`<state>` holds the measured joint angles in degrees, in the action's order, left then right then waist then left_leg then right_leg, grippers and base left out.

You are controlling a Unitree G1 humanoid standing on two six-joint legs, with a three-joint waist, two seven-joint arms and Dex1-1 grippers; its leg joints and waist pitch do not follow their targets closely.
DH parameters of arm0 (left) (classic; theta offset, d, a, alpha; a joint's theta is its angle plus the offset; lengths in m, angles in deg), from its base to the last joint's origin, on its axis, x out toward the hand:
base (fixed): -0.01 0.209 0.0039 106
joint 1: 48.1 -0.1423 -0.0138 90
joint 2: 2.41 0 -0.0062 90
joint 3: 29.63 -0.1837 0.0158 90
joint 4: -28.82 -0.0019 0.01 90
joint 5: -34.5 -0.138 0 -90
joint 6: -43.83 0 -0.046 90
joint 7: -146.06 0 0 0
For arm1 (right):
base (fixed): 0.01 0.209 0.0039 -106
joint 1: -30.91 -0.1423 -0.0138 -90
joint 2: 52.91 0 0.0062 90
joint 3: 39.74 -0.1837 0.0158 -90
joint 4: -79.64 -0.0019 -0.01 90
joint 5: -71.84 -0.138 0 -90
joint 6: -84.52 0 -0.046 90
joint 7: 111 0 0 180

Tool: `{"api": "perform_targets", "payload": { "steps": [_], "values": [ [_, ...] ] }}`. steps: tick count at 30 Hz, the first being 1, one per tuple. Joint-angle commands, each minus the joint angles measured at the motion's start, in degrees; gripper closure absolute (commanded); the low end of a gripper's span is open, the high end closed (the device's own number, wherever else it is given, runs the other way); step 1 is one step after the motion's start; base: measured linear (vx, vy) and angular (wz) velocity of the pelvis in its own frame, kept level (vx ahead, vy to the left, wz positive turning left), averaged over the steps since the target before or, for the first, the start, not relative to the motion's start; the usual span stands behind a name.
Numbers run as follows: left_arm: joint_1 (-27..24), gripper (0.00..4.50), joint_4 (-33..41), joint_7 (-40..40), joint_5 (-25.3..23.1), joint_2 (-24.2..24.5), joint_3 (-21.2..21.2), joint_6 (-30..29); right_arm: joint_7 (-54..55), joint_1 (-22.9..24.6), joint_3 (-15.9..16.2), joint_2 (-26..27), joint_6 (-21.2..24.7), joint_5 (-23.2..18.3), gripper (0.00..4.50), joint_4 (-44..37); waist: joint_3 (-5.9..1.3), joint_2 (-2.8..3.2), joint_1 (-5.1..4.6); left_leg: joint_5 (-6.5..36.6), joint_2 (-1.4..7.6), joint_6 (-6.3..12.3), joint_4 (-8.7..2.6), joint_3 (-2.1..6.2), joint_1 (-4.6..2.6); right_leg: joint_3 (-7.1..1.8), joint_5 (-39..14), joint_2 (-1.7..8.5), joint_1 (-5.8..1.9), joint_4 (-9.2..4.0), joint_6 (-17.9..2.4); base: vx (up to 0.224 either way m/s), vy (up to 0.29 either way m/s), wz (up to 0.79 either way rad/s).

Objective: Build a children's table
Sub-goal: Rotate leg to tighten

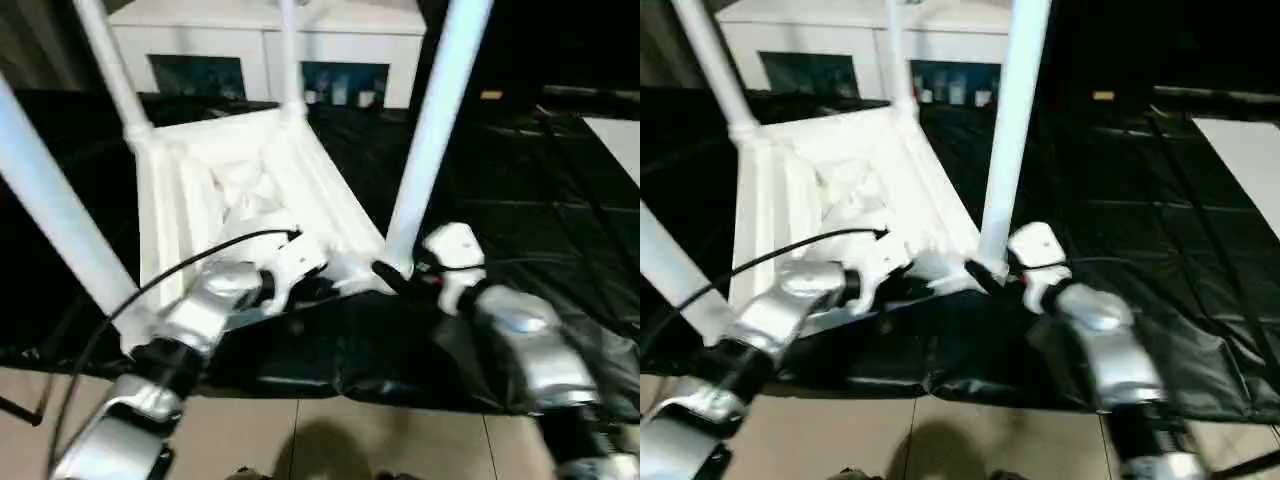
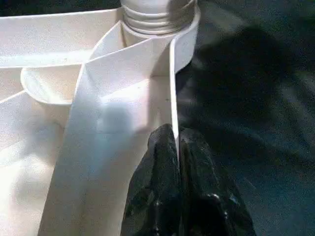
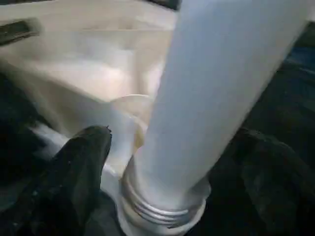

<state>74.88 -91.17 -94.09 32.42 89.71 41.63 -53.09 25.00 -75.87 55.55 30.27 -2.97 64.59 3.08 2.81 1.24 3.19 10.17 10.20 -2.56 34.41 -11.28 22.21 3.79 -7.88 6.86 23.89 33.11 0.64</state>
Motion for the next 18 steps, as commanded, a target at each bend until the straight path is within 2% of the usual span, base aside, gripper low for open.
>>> {"api": "perform_targets", "payload": {
  "steps": [1, 2, 5, 8, 9, 14, 18],
  "values": [
    [-1.1, 4.5, 3.2, -6.4, 1.1, 1.5, -2.2, 2.8, -8.2, 1.4, 0.5, -3.6, 0.9, -2.9, 0.11, -2.2, -4.01, -0.88, 0.16, 14.2, 2.74, 5.92, -4.47, 1.06, -0.88, -1.81, -14.0, 1.45, -2.96, -2.94, -12.8, 0.0, 0.0, 0.0],
    [-1.2, 4.5, 3.5, -7.3, 1.3, 1.9, -2.2, 3.0, -9.4, 1.6, 0.7, -4.3, 1.1, -3.2, 0.11, -2.4, -4.04, -1.14, 0.23, 14.1, 2.81, 5.97, -4.42, 0.96, -1.01, -1.84, -13.6, 1.48, -2.86, -2.9, -13.1, 0.0, 0.0, 0.0],
    [-1.7, 4.5, 4.4, -10.7, 2.1, 3.1, -2.6, 2.9, -13.3, 2.3, 1.7, -6.3, 2.6, -3.8, 0.11, -2.8, -4.0, -1.11, 0.46, 13.7, 2.74, 6.14, -4.41, 0.91, -0.93, -1.81, -13.1, 1.56, -2.98, -2.73, -14.0, 0.0, 0.0, 0.0],
    [-2.1, 4.5, 5.4, -13.4, 2.9, 4.1, -3.1, 2.7, -15.1, 2.4, 2.5, -7.1, 2.6, -3.8, 0.11, -2.5, -3.85, -1.16, 0.62, 15.5, 2.78, 4.96, -4.52, 0.88, -1.14, -1.86, -16.8, 1.68, -2.71, -3.08, -13.3, 0.0, 0.0, 0.0],
    [-2.1, 4.5, 5.7, -13.8, 3.2, 4.5, -3.2, 3.1, -14.9, 1.9, 4.0, -7.3, 1.0, -1.9, 0.11, -1.4, -3.84, -1.22, 0.74, 16.2, 2.89, 4.09, -4.62, 0.94, -1.29, -1.9, -17.9, 1.74, -2.56, -3.13, -13.0, 0.0, 0.0, 0.0],
    [-1.6, 4.5, 5.2, -13.6, 3.0, 4.4, -3.1, 3.6, -14.4, 1.1, 5.3, -7.0, 0.1, -0.3, 0.11, 0.1, -3.69, -1.19, 0.78, 18.1, 2.8, 2.78, -4.8, 0.97, -1.39, -1.95, -20.6, 1.68, -2.4, -3.46, -11.9, 0.0, 0.0, 0.0],
    [-1.5, 4.5, 5.0, -14.1, 3.0, 4.3, -2.8, 3.6, -15.5, 0.3, 4.4, -6.5, 0.9, -1.5, 0.54, 0.9, -3.76, -1.21, 0.93, 17.8, 2.82, 2.67, -4.84, 1.07, -1.24, -1.96, -20.2, 1.75, -2.58, -3.39, -11.5, 0.0, 0.0, 0.0]
  ]
}}
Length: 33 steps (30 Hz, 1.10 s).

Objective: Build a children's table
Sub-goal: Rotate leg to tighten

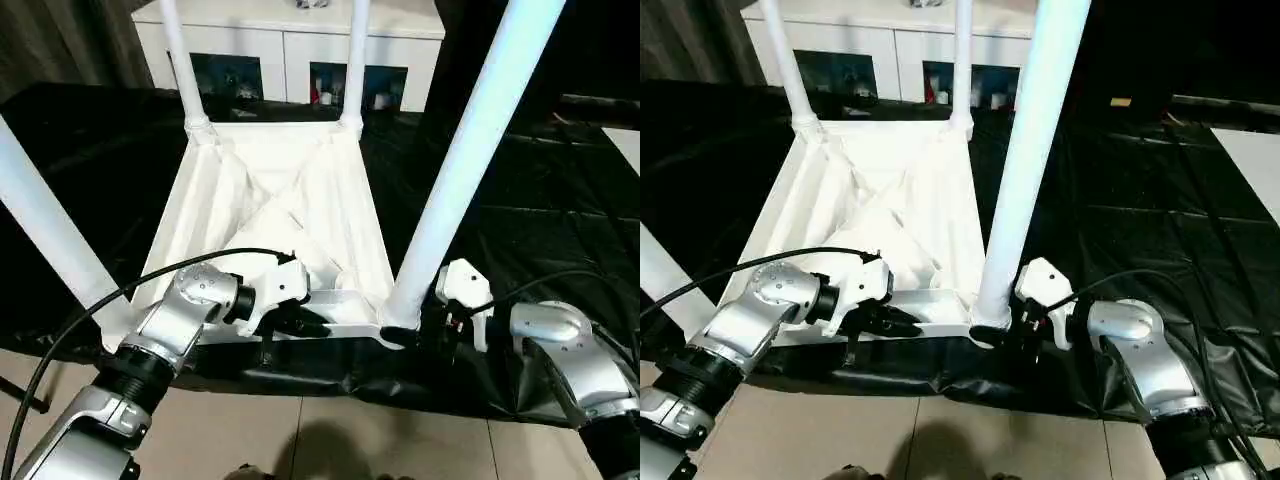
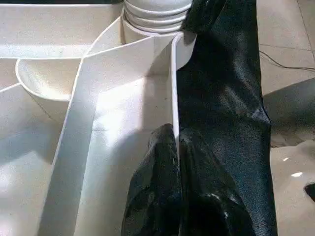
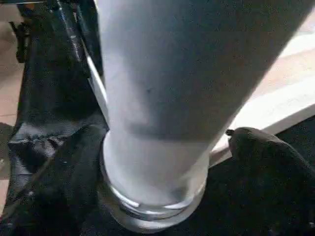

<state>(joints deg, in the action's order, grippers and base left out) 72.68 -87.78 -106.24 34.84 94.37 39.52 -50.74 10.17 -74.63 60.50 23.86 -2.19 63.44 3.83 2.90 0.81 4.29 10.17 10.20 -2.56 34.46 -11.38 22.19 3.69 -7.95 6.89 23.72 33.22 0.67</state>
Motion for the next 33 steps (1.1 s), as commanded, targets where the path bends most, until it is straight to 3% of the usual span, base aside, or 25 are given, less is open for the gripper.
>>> {"api": "perform_targets", "payload": {
  "steps": [1, 12, 16, 18, 20, 23, 25, 27, 30, 33],
  "values": [
    [0.7, 4.5, 1.6, -2.0, 0.6, -0.3, -0.7, 1.2, -0.9, -0.9, -0.6, -0.2, 0.2, -0.3, 0.65, 0.1, -3.91, -0.78, -0.16, 17.3, 2.82, 2.82, -4.87, 1.19, -1.14, -1.86, -19.3, 1.69, -2.48, -3.39, -11.7, 0.0, 0.0, 0.0],
    [0.6, 4.5, 1.4, -2.3, 0.7, 0.0, -0.8, 1.1, -2.3, -0.6, -0.2, -0.7, -0.7, -0.5, 1.53, 0.7, -3.94, -0.98, -0.08, 16.4, 2.81, 3.33, -4.77, 1.11, -1.11, -1.83, -18.5, 1.64, -2.52, -3.3, -12.1, 0.0, 0.0, 0.0],
    [0.7, 4.5, 0.6, -0.7, 0.3, -0.5, -0.4, 1.1, 0.2, -0.1, -1.2, 1.2, -0.1, -1.1, 1.76, 1.2, -3.95, -0.81, -0.1, 16.4, 2.79, 3.2, -4.76, 1.09, -1.16, -1.87, -18.4, 1.67, -2.44, -3.32, -12.2, 0.0, 0.0, 0.0],
    [1.6, 4.5, -1.9, 4.3, -1.5, -1.9, 0.2, 1.5, 6.7, 0.0, -2.5, 4.5, 0.7, -0.3, 1.79, 2.8, -3.87, -0.77, -0.25, 17.3, 2.71, 2.72, -4.82, 1.14, -1.13, -1.8, -19.5, 1.7, -2.33, -3.48, -12.1, 0.0, 0.0, 0.0],
    [2.5, 4.5, -4.1, 8.8, -2.8, -3.3, 0.9, 1.7, 11.4, 0.0, -3.2, 6.9, 1.4, 0.4, 1.81, 3.7, -3.7, -1.01, -0.93, 20.0, 2.53, 1.02, -5.07, 1.34, -1.22, -1.58, -23.9, 1.55, -2.19, -4.0, -10.3, 0.0, 0.0, 0.0],
    [4.3, 4.5, -7.7, 17.3, -3.7, -6.4, 2.9, 0.1, 19.8, -0.3, -3.9, 10.8, 2.5, 2.5, 1.82, 4.8, -3.5, -0.8, -1.4, 22.6, 2.42, -0.11, -5.15, 1.58, -1.37, -1.42, -28.9, 1.65, -1.91, -4.65, -8.3, 0.0, 0.0, 0.0],
    [5.5, 4.5, -9.3, 21.6, -3.9, -8.7, 3.7, -1.5, 27.9, -1.2, -4.6, 14.1, 2.9, 4.9, 1.83, 5.9, -3.47, -1.0, -1.72, 23.4, 2.16, -0.74, -5.03, 1.65, -1.43, -1.24, -31.6, 1.73, -1.61, -5.07, -7.3, 0.0, 0.0, 0.0],
    [6.7, 4.5, -10.9, 25.4, -4.0, -10.4, 4.5, -3.1, 32.9, -2.0, -5.0, 16.3, 4.1, 6.4, 1.83, 6.6, -3.43, -1.17, -2.03, 24.1, 1.97, -0.87, -4.94, 1.85, -1.51, -0.91, -34.8, 1.8, -1.58, -5.54, -6.0, 0.0, 0.0, 0.0],
    [10.3, 4.5, -15.8, 36.3, -3.8, -15.2, 7.7, -6.7, 45.1, -4.5, -4.8, 21.2, 7.1, 11.1, 1.83, 8.3, -3.32, -1.21, -2.59, 25.1, 1.62, -1.01, -4.52, 1.9, -1.89, -0.49, -38.4, 1.58, -0.94, -6.34, -4.4, 0.0, 0.0, 0.0],
    [12.5, 4.5, -19.1, 44.0, -3.9, -18.4, 9.6, -7.4, 53.3, -6.8, -5.1, 25.9, 8.6, 12.6, 1.84, 10.4, -3.35, -1.28, -2.85, 25.6, 1.32, -0.29, -4.35, 2.06, -1.87, 0.26, -40.0, 1.64, -1.09, -7.03, -3.0, 0.0, 0.0, 0.0]
  ]
}}
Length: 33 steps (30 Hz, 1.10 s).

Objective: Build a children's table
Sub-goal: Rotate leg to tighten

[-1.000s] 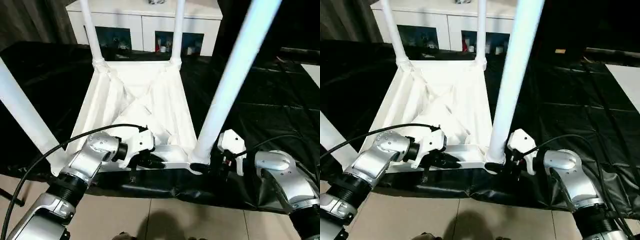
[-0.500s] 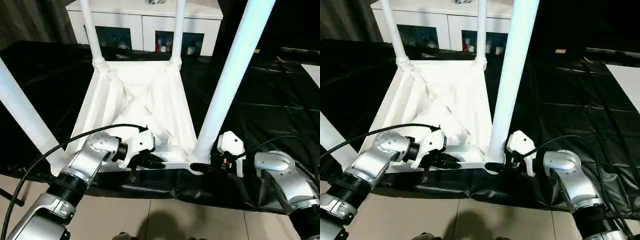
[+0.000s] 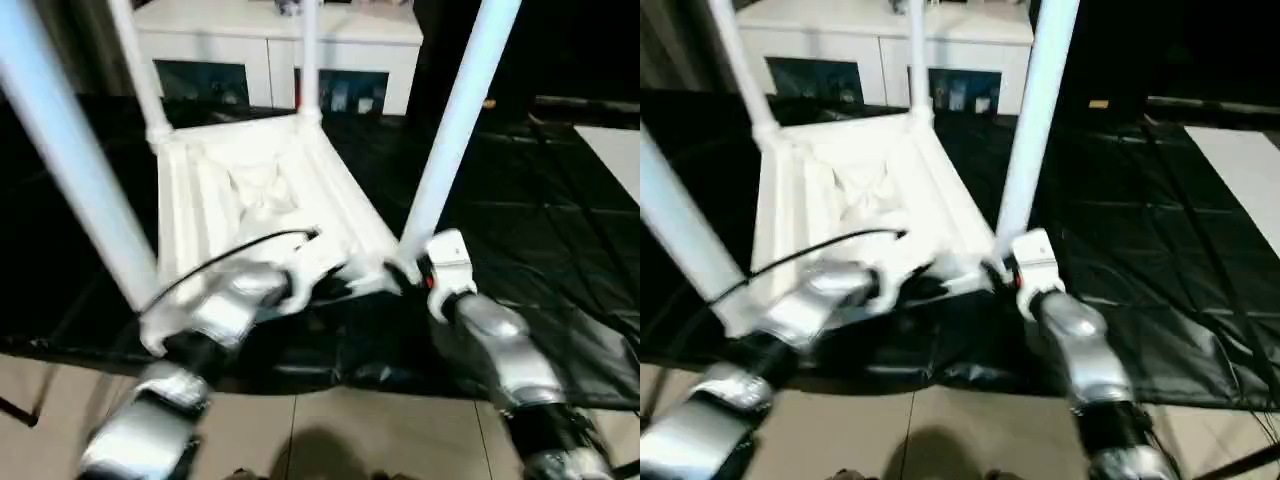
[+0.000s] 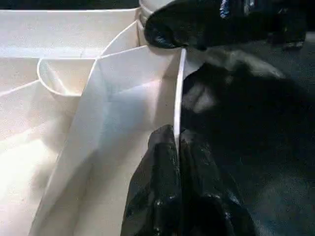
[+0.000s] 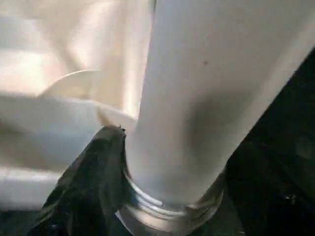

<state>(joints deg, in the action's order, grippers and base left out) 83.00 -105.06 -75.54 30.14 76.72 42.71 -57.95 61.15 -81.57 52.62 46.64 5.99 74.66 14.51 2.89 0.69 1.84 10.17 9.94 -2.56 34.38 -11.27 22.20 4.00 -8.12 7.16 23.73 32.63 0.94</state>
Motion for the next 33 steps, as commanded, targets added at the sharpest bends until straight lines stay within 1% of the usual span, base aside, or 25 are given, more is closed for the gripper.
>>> {"api": "perform_targets", "payload": {
  "steps": [1, 5, 6, 7, 8, 10, 11, 12, 13, 14, 15, 16, 18, 19, 20, 21, 23, 24, 25, 26, 28, 29, 30, 31, 33],
  "values": [
    [2.5, 4.5, -2.4, 14.6, 0.6, -1.4, 6.6, 0.1, 3.3, -0.3, 3.1, 4.0, 0.6, 1.8, 1.84, 0.3, -3.35, -1.08, -0.59, 25.3, 1.67, 0.11, -4.55, 2.04, -1.5, 0.07, -39.2, 1.42, -1.51, -6.48, -3.0, 0.0, 0.0, 0.0],
    [2.2, 4.5, -2.3, 12.4, -0.2, -1.9, 5.2, 2.3, -1.0, -0.5, 5.4, 5.3, -3.1, 1.7, 1.84, -0.6, -3.36, -0.72, -0.64, 26.2, 2.02, 0.75, -5.2, 2.15, -1.57, 0.2, -36.3, 1.44, -1.8, -6.69, -3.2, 0.0, 0.0, 0.0],
    [1.6, 4.5, -1.6, 11.0, -0.5, -1.3, 4.6, 2.2, -2.2, -0.1, 4.8, 5.0, -4.2, 0.5, 1.5, -1.9, -3.48, -0.7, -0.63, 26.2, 2.07, 0.78, -5.24, 2.16, -1.68, 0.17, -35.5, 1.5, -1.86, -6.57, -3.4, 0.0, 0.0, 0.0],
    [1.6, 4.5, -1.5, 10.9, -0.5, -1.3, 4.6, 2.2, -2.3, -0.1, 4.7, 4.9, -4.3, 0.4, 1.5, -1.9, -3.57, -0.66, -0.63, 25.5, 2.2, 1.1, -5.45, 2.13, -1.56, 0.01, -33.6, 1.54, -2.08, -6.38, -4.1, 0.0, 0.0, 0.0],
    [1.1, 4.5, -1.0, 8.7, -0.7, -0.4, 3.7, 3.1, -3.5, 0.1, 4.4, 3.7, -5.8, 0.0, 1.16, -3.1, -3.53, -0.75, -0.5, 25.0, 2.23, 1.33, -5.53, 2.01, -1.47, -0.2, -32.1, 1.52, -2.01, -6.24, -4.8, 0.0, 0.0, 0.0],
    [0.9, 4.5, -0.7, 8.0, -0.7, 0.3, 3.5, 3.1, -3.8, 0.1, 4.1, 2.2, -6.5, 0.3, 1.02, -3.8, -3.54, -0.73, -0.17, 24.7, 2.2, 1.68, -5.5, 1.87, -1.37, -0.45, -31.2, 1.67, -2.02, -6.03, -5.0, 0.0, 0.0, 0.0],
    [0.4, 4.5, -0.1, 6.2, -0.8, 1.5, 3.1, 3.5, -5.7, 0.2, 3.0, -0.1, -6.9, -0.7, 1.02, -5.0, -3.54, -0.68, -0.89, 23.7, 2.22, 1.7, -5.96, 2.32, -0.25, -0.27, -29.9, 1.68, -3.09, -5.37, -5.0, 0.0, 0.0, 0.0],
    [0.4, 4.5, -0.1, 6.1, -0.8, 1.6, 3.1, 3.5, -5.8, 0.2, 2.9, -0.3, -6.9, -0.8, 0.86, -5.1, -3.56, -0.7, -1.18, 23.4, 2.25, 1.8, -6.11, 2.44, 0.17, -0.18, -29.4, 1.59, -3.48, -5.29, -4.7, 0.005, 0.011, -0.23],
    [0.2, 4.5, 0.0, 5.3, -0.6, 2.1, 3.2, 3.2, -7.2, 0.2, 2.4, -1.8, -6.4, -1.2, 0.69, -5.6, -3.64, -0.44, -1.54, 23.6, 2.36, 1.72, -6.08, 2.5, 0.01, -0.2, -28.4, 1.56, -3.27, -5.18, -4.9, 0.005, 0.011, -0.23],
    [-0.1, 4.5, 0.1, 4.1, -0.5, 2.8, 3.1, 3.9, -10.3, 0.2, 2.1, -3.7, -6.7, -2.2, 0.69, -6.4, -3.65, -0.52, -1.63, 23.9, 2.39, 1.8, -5.96, 2.42, -0.3, -0.27, -28.0, 1.58, -3.04, -5.34, -5.4, 0.0, 0.0, 0.0],
    [-0.4, 4.5, 0.2, 2.2, -0.3, 3.4, 3.0, 4.6, -14.9, 0.4, 2.4, -6.7, -6.5, -2.9, 0.65, -7.3, -3.7, -0.4, -1.3, 24.3, 2.45, 1.91, -5.59, 2.15, -1.16, -0.54, -26.4, 1.65, -2.43, -5.46, -7.0, 0.0, 0.0, 0.0],
    [-0.8, 4.5, 0.5, 0.3, -0.3, 4.3, 2.7, 5.3, -20.1, 0.7, 3.1, -10.0, -7.6, -3.3, 0.56, -8.1, -3.71, -0.82, -1.08, 24.0, 2.39, 2.68, -5.35, 1.76, -1.4, -0.71, -24.3, 1.52, -2.42, -5.36, -8.6, 0.0, 0.0, 0.0],
    [-1.0, 4.5, 0.7, -0.9, -0.3, 5.0, 2.5, 5.8, -23.6, 1.0, 3.5, -12.1, -8.6, -3.4, 0.25, -8.6, -3.6, -1.0, -0.64, 22.1, 2.42, 3.9, -5.17, 1.45, -1.11, -0.98, -22.4, 1.62, -2.65, -4.97, -9.8, 0.0, 0.0, 0.0],
    [-1.9, 4.5, 2.4, -6.3, 0.5, 6.9, 1.6, 6.2, -32.5, 2.6, 5.4, -17.6, -9.8, -3.8, 0.25, -9.9, -3.62, -0.3, -0.42, 21.5, 2.38, 4.26, -5.11, 1.45, -1.15, -1.01, -22.1, 1.67, -2.75, -4.8, -10.5, 0.0, 0.0, 0.0],
    [-2.6, 4.5, 3.9, -10.5, 1.2, 8.1, 0.5, 7.5, -36.7, 3.5, 6.2, -19.9, -9.5, -4.6, 0.11, -10.6, -3.7, -0.73, -0.23, 20.6, 2.58, 4.64, -5.02, 1.4, -0.84, -1.13, -21.2, 1.68, -3.02, -4.57, -10.4, 0.0, 0.0, 0.0],
    [-3.4, 4.5, 5.6, -14.5, 2.0, 9.3, -0.5, 8.3, -40.0, 4.3, 6.8, -21.8, -9.5, -5.4, 0.11, -11.0, -3.76, -0.89, -0.1, 20.1, 2.62, 5.04, -4.97, 1.36, -0.89, -1.19, -20.5, 1.78, -3.03, -4.48, -10.9, 0.0, 0.0, 0.0],
    [-4.0, 4.5, 7.0, -17.7, 2.5, 10.4, -1.3, 8.7, -42.0, 4.8, 7.0, -22.8, -9.4, -6.0, 0.04, -11.2, -3.64, -1.09, 0.29, 19.4, 2.81, 5.63, -4.86, 1.2, -0.92, -1.5, -19.8, 1.76, -2.73, -4.21, -12.1, 0.026, -0.018, 0.04],
    [-4.8, 4.5, 8.9, -21.2, 3.0, 11.7, -2.5, 9.0, -43.7, 5.3, 7.1, -23.7, -8.9, -6.9, 0.04, -11.4, -4.12, -1.02, 0.71, 17.8, 2.79, 5.75, -4.51, 1.12, -1.2, -1.64, -17.6, 1.89, -2.76, -3.66, -13.2, 0.052, -0.036, 0.08],
    [-5.3, 4.5, 10.3, -23.9, 3.4, 12.8, -3.3, 9.3, -45.0, 5.6, 7.1, -24.3, -8.6, -7.7, 0.04, -11.6, -4.06, -1.04, 0.84, 15.8, 2.84, 6.31, -4.42, 0.99, -0.9, -1.8, -15.0, 1.64, -2.61, -3.16, -14.2, 0.052, -0.036, 0.08],
    [-5.9, 4.5, 11.5, -26.3, 3.7, 13.8, -4.1, 9.7, -46.2, 5.8, 7.1, -24.6, -8.4, -8.6, 0.04, -11.7, -3.97, -1.1, 0.96, 15.8, 2.85, 6.48, -4.29, 0.86, -1.03, -1.93, -14.7, 1.54, -2.39, -3.14, -14.4, 0.0, 0.0, 0.0],
    [-6.4, 4.5, 13.1, -28.4, 4.6, 14.4, -4.3, 8.8, -47.8, 5.9, 7.0, -24.5, -7.8, -10.2, 0.04, -12.0, -4.27, -0.51, 1.76, 12.6, 3.21, 6.9, -4.18, 0.86, -1.14, -1.89, -10.7, 1.47, -2.62, -2.12, -15.9, 0.0, 0.0, 0.0],
    [-6.9, 4.5, 14.3, -29.9, 5.3, 14.8, -4.4, 8.0, -49.0, 5.9, 6.9, -24.4, -7.2, -11.3, 0.04, -12.3, -4.16, -0.44, 1.95, 12.2, 3.24, 6.93, -4.17, 0.71, -1.27, -1.92, -9.9, 1.3, -2.42, -2.08, -16.2, 0.0, 0.0, 0.0],
    [-7.2, 4.5, 15.3, -30.7, 5.6, 15.2, -4.6, 7.4, -49.5, 5.9, 7.0, -24.0, -6.9, -11.9, 0.04, -12.4, -4.25, -0.7, 2.34, 11.6, 3.34, 6.96, -4.15, 0.73, -1.28, -1.88, -8.5, 1.32, -2.66, -1.67, -16.6, 0.0, 0.0, 0.0],
    [-7.7, 4.5, 16.5, -31.6, 5.8, 15.7, -4.6, 6.8, -50.7, 5.9, 7.2, -23.6, -7.2, -12.6, 0.04, -12.6, -4.18, -0.52, 2.63, 11.1, 3.4, 6.95, -4.21, 0.7, -1.21, -1.89, -8.2, 1.31, -2.66, -1.57, -16.6, 0.0, 0.0, 0.0],
    [-7.9, 4.5, 16.9, -31.9, 5.8, 15.9, -4.6, 6.6, -51.4, 5.9, 7.2, -23.3, -7.0, -13.3, 0.04, -12.9, -4.14, -0.59, 3.07, 12.3, 3.4, 6.29, -4.25, 0.59, -1.48, -1.93, -9.4, 1.26, -2.48, -1.68, -16.3, 0.0, 0.0, 0.0]
  ]
}}
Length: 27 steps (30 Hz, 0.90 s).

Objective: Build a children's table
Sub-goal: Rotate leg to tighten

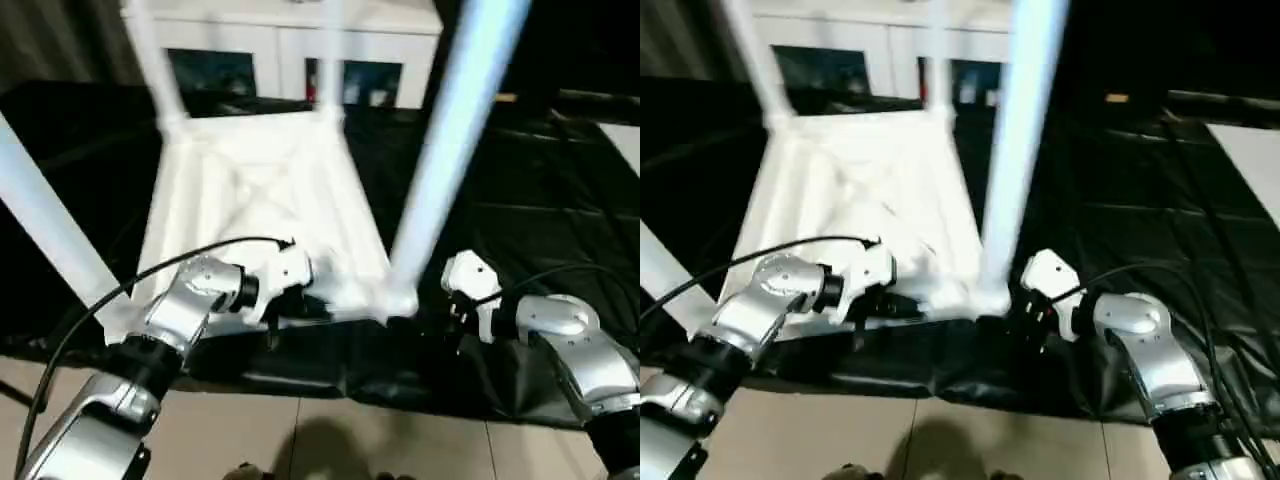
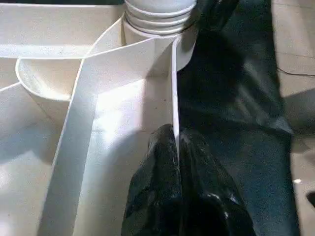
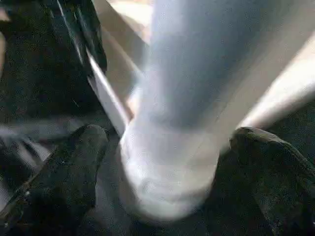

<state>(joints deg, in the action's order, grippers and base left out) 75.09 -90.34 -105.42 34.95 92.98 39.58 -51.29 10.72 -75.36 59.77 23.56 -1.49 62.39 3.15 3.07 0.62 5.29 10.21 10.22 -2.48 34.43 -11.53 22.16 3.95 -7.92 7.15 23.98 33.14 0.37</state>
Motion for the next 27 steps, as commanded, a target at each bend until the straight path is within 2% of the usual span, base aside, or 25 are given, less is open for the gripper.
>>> {"api": "perform_targets", "payload": {
  "steps": [1, 2, 4, 6, 7, 12, 14, 16, 18, 21, 25, 27],
  "values": [
    [0.0, 4.5, 2.4, -2.3, 0.9, -0.3, -1.4, -0.1, -1.5, -0.4, 0.0, 0.0, 0.3, -1.6, 0.04, -1.7, -4.21, -0.54, -0.29, 13.1, 3.05, 5.69, -4.42, 0.84, -1.4, -1.9, -10.8, 1.31, -2.76, -2.31, -15.4, 0.0, 0.0, 0.0],
    [0.0, 4.5, 2.4, -2.3, 0.9, -0.2, -1.5, -0.1, -2.0, -0.5, -0.1, 0.1, 0.3, -1.8, 0.04, -1.6, -4.18, -0.53, -0.24, 13.7, 3.05, 5.36, -4.47, 0.84, -1.46, -1.93, -11.5, 1.37, -2.73, -2.43, -15.2, 0.0, 0.0, 0.0],
    [-0.1, 4.5, 2.4, -2.5, 0.9, 0.0, -1.6, 0.0, -2.7, -0.7, -0.2, -0.1, 0.2, -1.9, 0.4, -1.2, -3.97, -0.58, -0.35, 16.7, 2.96, 3.87, -4.74, 0.94, -1.47, -2.03, -15.3, 1.48, -2.69, -2.9, -13.9, 0.0, 0.0, 0.0],
    [-0.2, 4.5, 2.6, -2.7, 0.8, 0.2, -1.6, 0.0, -3.9, -0.8, -0.2, -0.7, 0.3, -2.2, 0.45, -1.1, -3.93, -0.54, -0.44, 17.8, 2.89, 2.97, -4.85, 1.05, -1.44, -2.07, -17.4, 1.58, -2.7, -3.13, -12.9, 0.0, 0.0, 0.0],
    [-0.3, 4.5, 2.9, -2.9, 0.9, 0.3, -1.6, -0.2, -4.3, -0.8, -0.1, -0.9, 0.5, -2.4, 0.64, -1.1, -3.95, -0.64, -0.52, 18.0, 2.88, 2.77, -4.88, 1.11, -1.39, -2.07, -18.1, 1.62, -2.77, -3.2, -12.4, 0.0, 0.0, 0.0],
    [-0.6, 4.5, 3.6, -3.4, 0.7, 0.6, -1.4, -0.9, -5.7, -0.8, -0.2, -1.8, 0.3, -2.6, 0.97, -0.8, -4.05, -0.69, -0.54, 16.3, 2.8, 3.1, -4.76, 1.11, -1.19, -2.06, -17.2, 1.54, -2.8, -3.13, -12.2, 0.0, 0.0, 0.0],
    [-0.5, 4.5, 3.6, -3.4, 0.7, 0.6, -1.5, -1.0, -5.8, -0.9, -0.2, -1.9, 0.1, -2.3, 1.29, -0.5, -4.09, -0.75, -0.54, 15.6, 2.81, 3.32, -4.71, 1.1, -1.17, -2.05, -16.4, 1.44, -2.8, -3.02, -12.4, 0.0, 0.0, 0.0],
    [-0.5, 4.5, 3.5, -3.3, 0.7, 0.6, -1.5, -1.0, -5.8, -1.0, -0.2, -2.0, -0.3, -2.0, 1.34, 0.0, -4.12, -0.72, -0.5, 15.4, 2.8, 3.49, -4.68, 1.12, -1.13, -2.01, -16.3, 1.5, -2.85, -2.98, -12.6, 0.0, 0.0, 0.0],
    [-0.5, 4.5, 3.6, -3.3, 0.7, 0.6, -1.5, -1.1, -6.0, -1.1, -0.1, -2.1, -0.5, -1.8, 1.6, 0.1, -4.15, -0.8, -0.51, 15.2, 2.79, 3.59, -4.63, 1.09, -1.14, -2.02, -16.0, 1.49, -2.86, -2.94, -12.6, 0.0, 0.0, 0.0],
    [-0.6, 4.5, 3.8, -3.2, 0.6, 0.6, -1.5, -1.3, -6.4, -1.3, 0.5, -2.3, -1.2, -1.1, 1.74, 0.4, -4.11, -0.79, -0.47, 15.2, 2.82, 3.7, -4.64, 1.09, -1.15, -2.0, -16.5, 1.51, -2.84, -2.98, -12.6, 0.0, 0.0, 0.0],
    [-0.7, 4.5, 3.7, -3.2, 0.3, 0.6, -1.5, -1.1, -6.7, -1.4, 1.6, -2.7, -2.7, 0.7, 2.19, 1.4, -4.1, -0.85, -0.55, 15.4, 2.76, 3.68, -4.63, 1.1, -1.12, -1.97, -17.0, 1.48, -2.87, -3.04, -12.4, 0.0, 0.0, 0.0],
    [-0.7, 4.5, 3.7, -3.1, 0.2, 0.6, -1.5, -1.1, -6.7, -1.4, 1.9, -2.8, -3.1, 1.2, 2.23, 1.7, -4.15, -0.79, -0.52, 15.0, 2.8, 3.72, -4.61, 1.12, -1.15, -1.98, -16.5, 1.47, -2.85, -2.96, -12.5, 0.0, 0.0, 0.0]
  ]
}}
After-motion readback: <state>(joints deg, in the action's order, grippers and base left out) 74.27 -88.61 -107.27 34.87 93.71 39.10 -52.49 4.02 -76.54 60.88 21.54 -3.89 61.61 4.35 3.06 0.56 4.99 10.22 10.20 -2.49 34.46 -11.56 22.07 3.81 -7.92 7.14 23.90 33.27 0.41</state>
